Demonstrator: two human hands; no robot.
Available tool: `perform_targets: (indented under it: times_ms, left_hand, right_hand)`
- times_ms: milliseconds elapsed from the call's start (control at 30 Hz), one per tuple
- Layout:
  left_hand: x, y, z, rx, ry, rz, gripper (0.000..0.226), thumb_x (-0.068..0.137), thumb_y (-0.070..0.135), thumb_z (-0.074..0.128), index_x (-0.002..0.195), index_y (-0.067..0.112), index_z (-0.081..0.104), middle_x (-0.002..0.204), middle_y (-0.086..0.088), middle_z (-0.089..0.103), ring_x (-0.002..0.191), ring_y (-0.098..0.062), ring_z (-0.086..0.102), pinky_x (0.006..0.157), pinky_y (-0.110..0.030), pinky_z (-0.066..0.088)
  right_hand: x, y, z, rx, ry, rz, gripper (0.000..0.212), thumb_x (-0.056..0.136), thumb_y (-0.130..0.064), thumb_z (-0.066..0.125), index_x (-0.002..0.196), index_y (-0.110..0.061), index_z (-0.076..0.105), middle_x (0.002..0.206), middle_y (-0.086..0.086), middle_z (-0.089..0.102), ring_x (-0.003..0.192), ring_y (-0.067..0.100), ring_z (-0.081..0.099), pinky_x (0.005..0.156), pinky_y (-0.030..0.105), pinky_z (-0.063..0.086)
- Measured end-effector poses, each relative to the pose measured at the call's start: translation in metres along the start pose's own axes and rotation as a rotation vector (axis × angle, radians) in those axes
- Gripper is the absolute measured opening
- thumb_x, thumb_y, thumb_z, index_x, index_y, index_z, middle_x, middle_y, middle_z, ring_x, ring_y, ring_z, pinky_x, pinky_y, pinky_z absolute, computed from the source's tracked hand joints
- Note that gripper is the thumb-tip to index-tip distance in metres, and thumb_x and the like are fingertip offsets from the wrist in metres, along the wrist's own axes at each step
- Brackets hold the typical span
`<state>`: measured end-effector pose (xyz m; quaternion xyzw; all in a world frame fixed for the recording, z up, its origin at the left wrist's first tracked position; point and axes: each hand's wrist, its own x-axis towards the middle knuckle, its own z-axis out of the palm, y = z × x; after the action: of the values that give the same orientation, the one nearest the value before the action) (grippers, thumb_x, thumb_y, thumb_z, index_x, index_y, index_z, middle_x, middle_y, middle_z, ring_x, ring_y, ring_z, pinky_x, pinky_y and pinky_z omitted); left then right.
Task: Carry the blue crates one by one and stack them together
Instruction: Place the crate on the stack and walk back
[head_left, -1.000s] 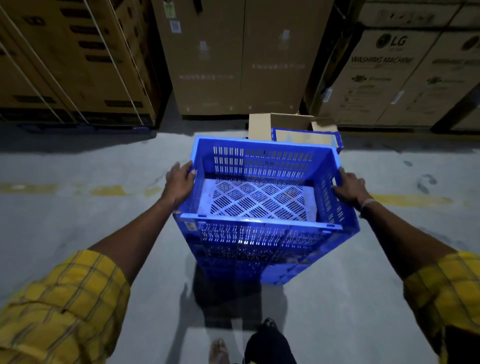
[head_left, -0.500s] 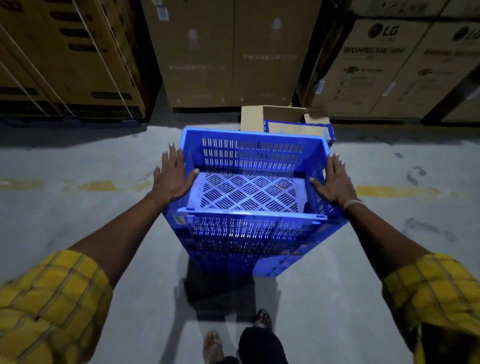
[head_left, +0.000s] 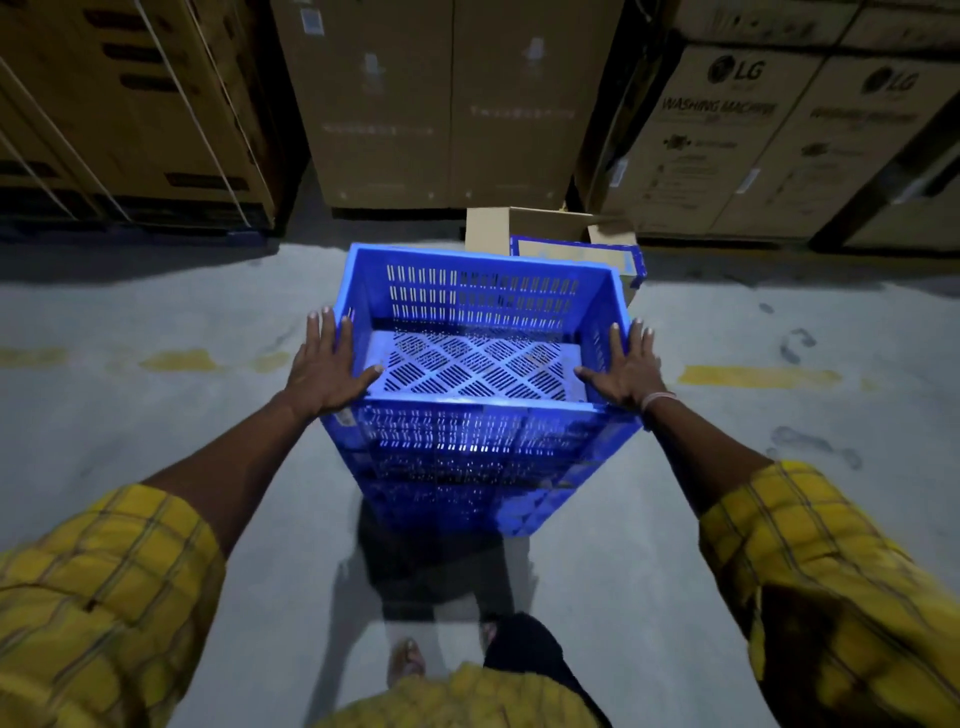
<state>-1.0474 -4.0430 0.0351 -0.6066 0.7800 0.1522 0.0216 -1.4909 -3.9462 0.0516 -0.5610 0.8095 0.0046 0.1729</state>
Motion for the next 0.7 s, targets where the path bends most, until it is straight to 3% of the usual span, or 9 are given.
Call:
perform_targets:
  times_ms: [167,267,333,400,500,600,700]
  left_hand:
    - [-0.037,-0.003,0.014,-0.158,0.025,-0.061,0.088,0.099,0.064,0.029,0.161,0.010,-0.002,0.166,-0.016,-0.015,0.152,-0.035,-0.018,0.123,-0.046,-0.001]
    - [-0.062,-0.008,0.024,-0.303,0.035,-0.104,0.095,0.093,0.070,0.027,0.160,0.012,-0.008,0.166,-0.012,-0.019,0.153,-0.028,-0.018,0.124,-0.042,-0.002]
    - [-0.083,-0.007,0.029,-0.351,0.052,-0.113,0.091,0.097,0.063,0.031,0.160,0.011,-0.009,0.167,-0.011,-0.017,0.153,-0.023,-0.018,0.124,-0.037,-0.005]
    - [-0.103,-0.003,0.033,-0.402,0.062,-0.141,0.084,0.102,0.054,0.035,0.159,0.011,-0.010,0.167,-0.009,-0.015,0.153,-0.021,-0.017,0.124,-0.035,-0.006]
    - [-0.135,0.003,0.035,-0.500,0.107,-0.254,0.085,0.101,0.057,0.036,0.160,0.015,-0.010,0.167,-0.006,-0.016,0.153,-0.017,-0.018,0.123,-0.033,-0.004]
    - [-0.169,0.007,0.035,-0.620,0.222,-0.351,0.081,0.103,0.053,0.037,0.160,0.017,-0.008,0.167,-0.004,-0.017,0.153,-0.012,-0.017,0.117,-0.025,-0.003]
    - [-0.212,0.010,0.036,-0.727,0.368,-0.446,0.079,0.103,0.054,0.038,0.161,0.022,-0.005,0.168,0.000,-0.014,0.153,-0.009,-0.017,0.120,-0.028,-0.003]
  right_hand:
    - [-0.019,-0.014,0.010,0.044,0.061,-0.083,0.102,0.086,-0.078,0.039,0.159,-0.020,-0.001,0.164,0.014,-0.016,0.150,0.031,-0.022,0.120,0.054,-0.008]
    - [-0.020,-0.038,0.014,0.075,0.070,-0.216,0.100,0.087,-0.080,0.034,0.160,-0.020,0.002,0.166,0.011,-0.012,0.151,0.030,-0.021,0.121,0.054,-0.010]
    - [-0.021,-0.060,0.017,0.131,0.050,-0.324,0.097,0.088,-0.078,0.034,0.160,-0.020,0.003,0.166,0.009,-0.012,0.151,0.029,-0.021,0.120,0.054,-0.012]
    - [-0.024,-0.083,0.018,0.189,0.026,-0.435,0.094,0.090,-0.075,0.035,0.160,-0.021,0.004,0.166,0.008,-0.011,0.151,0.029,-0.019,0.120,0.054,-0.012]
    - [-0.030,-0.121,0.015,0.276,-0.015,-0.583,0.090,0.092,-0.070,0.042,0.160,-0.021,0.007,0.167,0.005,-0.007,0.153,0.026,-0.014,0.122,0.054,-0.008]
    - [-0.037,-0.158,0.014,0.316,-0.062,-0.699,0.090,0.093,-0.067,0.046,0.159,-0.019,0.010,0.167,0.005,-0.002,0.154,0.023,-0.009,0.122,0.052,-0.006]
    - [-0.045,-0.193,0.018,0.346,-0.116,-0.803,0.091,0.092,-0.065,0.050,0.159,-0.016,0.013,0.167,0.007,0.003,0.154,0.022,-0.004,0.123,0.052,0.000]
